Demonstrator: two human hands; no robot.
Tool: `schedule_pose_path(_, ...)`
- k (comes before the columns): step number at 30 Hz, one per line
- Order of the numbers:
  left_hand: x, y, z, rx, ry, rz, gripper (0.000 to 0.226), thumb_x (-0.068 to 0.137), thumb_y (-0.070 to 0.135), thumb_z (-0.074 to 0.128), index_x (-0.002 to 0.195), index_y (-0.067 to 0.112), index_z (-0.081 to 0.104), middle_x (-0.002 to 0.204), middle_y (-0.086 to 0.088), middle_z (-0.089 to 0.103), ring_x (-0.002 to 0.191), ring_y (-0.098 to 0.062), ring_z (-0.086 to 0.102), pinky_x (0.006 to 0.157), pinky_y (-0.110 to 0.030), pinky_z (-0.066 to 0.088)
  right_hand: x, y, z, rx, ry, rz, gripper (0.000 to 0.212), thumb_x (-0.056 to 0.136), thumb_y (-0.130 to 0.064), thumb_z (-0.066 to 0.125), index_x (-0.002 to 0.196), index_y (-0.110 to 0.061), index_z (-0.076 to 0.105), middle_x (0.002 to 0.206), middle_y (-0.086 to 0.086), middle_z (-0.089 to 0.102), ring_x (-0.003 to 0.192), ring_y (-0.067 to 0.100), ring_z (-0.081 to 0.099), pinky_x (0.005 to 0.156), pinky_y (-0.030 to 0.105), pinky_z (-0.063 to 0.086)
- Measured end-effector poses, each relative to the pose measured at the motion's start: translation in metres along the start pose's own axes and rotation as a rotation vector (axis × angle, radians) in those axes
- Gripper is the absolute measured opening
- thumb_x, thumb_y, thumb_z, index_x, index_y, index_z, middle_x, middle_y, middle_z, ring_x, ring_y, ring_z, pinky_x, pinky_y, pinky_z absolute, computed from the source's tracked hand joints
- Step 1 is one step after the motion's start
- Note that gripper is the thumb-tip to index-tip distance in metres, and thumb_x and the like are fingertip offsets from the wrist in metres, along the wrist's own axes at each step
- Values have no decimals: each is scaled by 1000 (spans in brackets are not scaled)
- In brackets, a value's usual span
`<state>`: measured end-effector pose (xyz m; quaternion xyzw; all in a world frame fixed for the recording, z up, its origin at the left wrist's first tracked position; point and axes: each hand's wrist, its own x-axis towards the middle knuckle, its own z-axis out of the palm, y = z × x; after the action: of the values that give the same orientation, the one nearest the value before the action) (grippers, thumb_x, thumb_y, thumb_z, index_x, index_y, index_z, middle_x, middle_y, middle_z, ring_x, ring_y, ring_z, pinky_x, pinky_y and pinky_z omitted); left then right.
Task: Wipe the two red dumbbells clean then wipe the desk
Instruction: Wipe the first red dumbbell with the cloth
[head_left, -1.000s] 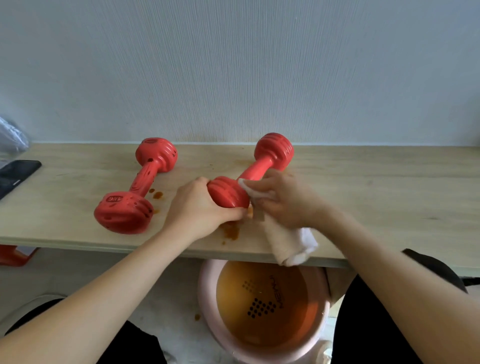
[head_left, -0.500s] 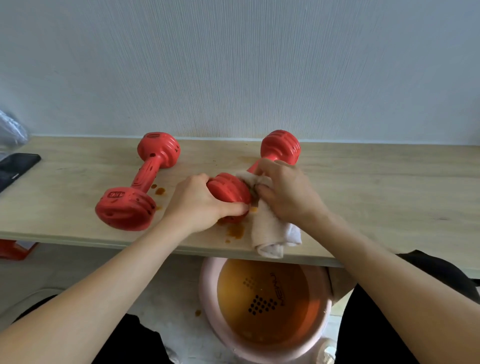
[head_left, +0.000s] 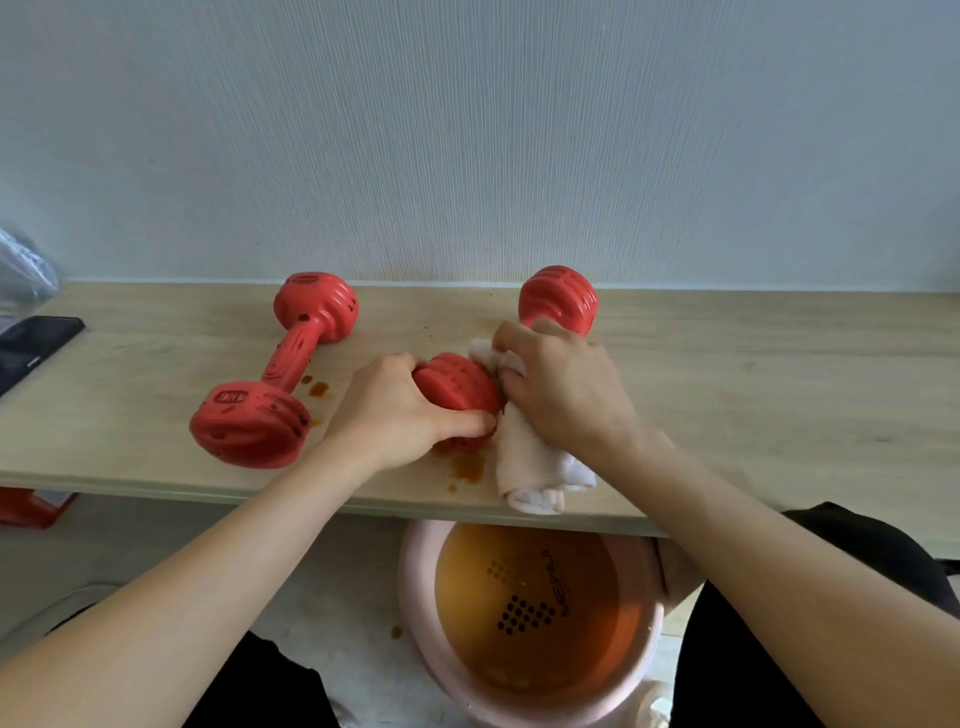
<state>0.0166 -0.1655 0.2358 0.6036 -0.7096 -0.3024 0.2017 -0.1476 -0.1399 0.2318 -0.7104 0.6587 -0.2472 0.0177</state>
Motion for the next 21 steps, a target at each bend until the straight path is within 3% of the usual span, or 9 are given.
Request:
schedule_pose_path(5,-1,1,-1,-15,-32,7,75,36,58,83,98,22,59,93,6,65,88,-14,62,81,-35,51,17,18,-1,-83,74,94,21,91,-27,49,110,-26,58,106,7,54,91,36,58,64,34,35)
schedule_pose_path(9,-2,1,1,-28,-41,15,83,27,64,77,96,23,59,92,7,65,87,-14,62,84,-39,52,28,28,-6,-88,71,207,20,89,-30,48,103,-27,62,107,10,53,93,38,58,65,34,33)
schedule_pose_path(12,-1,1,1,-17,-39,6,71,32,60,81,88,25,56,90,6,65,85,-14,62,82,-39,53,15,12,-9,-19,-31,58,24,90,-32,48,108,-33,65,103,4,51,92,32,58,65,32,34)
schedule_pose_path(15,-3,2,3,-12,-19,12,77,23,66,73,87,28,54,89,7,65,84,-14,63,81,-40,54,5,1,-9,-43,-94,-71,25,93,-30,47,109,-37,65,95,-4,41,88,26,57,64,33,37)
schedule_pose_path(18,-3,3,4,14,-22,28,87,22,68,73,95,24,55,94,5,64,86,-16,62,82,-41,53,16,12,-14,-79,-62,39,20,93,-34,47,97,-39,66,97,-3,41,89,27,55,66,33,34)
schedule_pose_path(21,-3,3,5,46,-24,54,94,22,68,73,101,22,54,98,4,63,89,-17,61,83,-41,53,26,26,-14,-174,4,162,21,95,-33,45,99,-33,66,100,3,39,93,35,57,69,33,32)
